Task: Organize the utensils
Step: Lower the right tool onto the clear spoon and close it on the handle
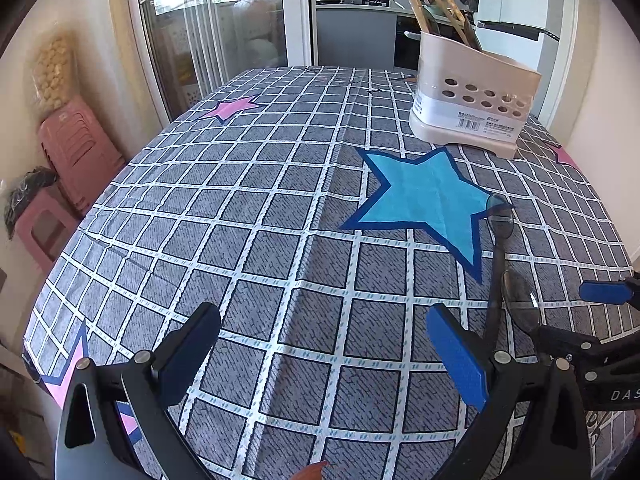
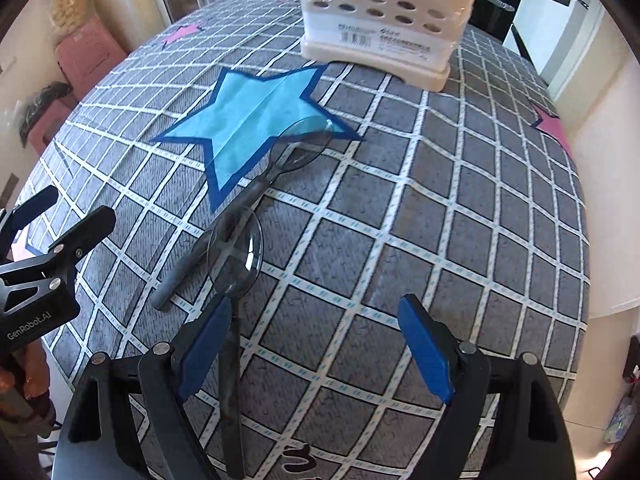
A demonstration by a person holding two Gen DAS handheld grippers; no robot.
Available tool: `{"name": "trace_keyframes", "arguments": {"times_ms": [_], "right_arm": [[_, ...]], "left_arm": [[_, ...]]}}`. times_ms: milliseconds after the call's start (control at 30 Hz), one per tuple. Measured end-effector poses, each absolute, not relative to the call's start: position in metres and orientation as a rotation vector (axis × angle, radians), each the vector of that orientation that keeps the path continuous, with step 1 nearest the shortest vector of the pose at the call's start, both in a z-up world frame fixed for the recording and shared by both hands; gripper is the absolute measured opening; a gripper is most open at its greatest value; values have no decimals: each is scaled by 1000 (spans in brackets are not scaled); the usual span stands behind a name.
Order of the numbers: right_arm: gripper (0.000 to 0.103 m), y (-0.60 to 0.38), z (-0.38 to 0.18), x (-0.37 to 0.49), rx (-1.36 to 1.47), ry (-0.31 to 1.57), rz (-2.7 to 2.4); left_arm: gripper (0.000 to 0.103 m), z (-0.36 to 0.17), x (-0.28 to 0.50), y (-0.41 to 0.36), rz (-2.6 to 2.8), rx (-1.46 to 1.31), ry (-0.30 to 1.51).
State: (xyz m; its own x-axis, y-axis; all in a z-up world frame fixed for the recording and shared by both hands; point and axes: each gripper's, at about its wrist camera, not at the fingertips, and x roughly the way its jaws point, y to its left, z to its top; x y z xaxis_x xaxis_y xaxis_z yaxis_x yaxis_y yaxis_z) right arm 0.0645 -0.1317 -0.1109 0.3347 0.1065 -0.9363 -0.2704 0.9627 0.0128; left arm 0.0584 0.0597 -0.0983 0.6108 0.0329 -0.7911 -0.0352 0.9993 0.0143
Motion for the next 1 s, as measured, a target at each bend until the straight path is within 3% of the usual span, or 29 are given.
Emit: {"name": "trace_keyframes", "arguments": {"times_ms": [67, 133, 167, 467, 633, 800, 833, 1000], "right_arm": [[83, -126, -110, 66, -169, 1207, 252], [68, -119, -112, 69, -204, 1218, 246], [65, -116, -113, 70, -212, 1224, 247], [48, -118, -112, 76, -178, 1237, 265], [31, -122, -111, 81, -179, 1243, 242], [25, -123, -111, 80, -171, 1240, 252], [12, -125, -111, 80, -168, 1237, 246], [12, -141, -106, 78, -98, 1235, 262]], "left_arm": [[103, -98, 58, 60, 42, -1, 912], [103, -98, 58, 60, 44, -2, 911], [103, -98, 58, 60, 44, -4, 910], [103, -97, 59, 62, 46, 4, 908], [103, -97, 62, 54, 21, 20, 915], [103, -97, 66, 44, -17, 40, 930], [103, -97, 67, 41, -29, 40, 937], [103, -98, 75, 26, -64, 75, 956]]}}
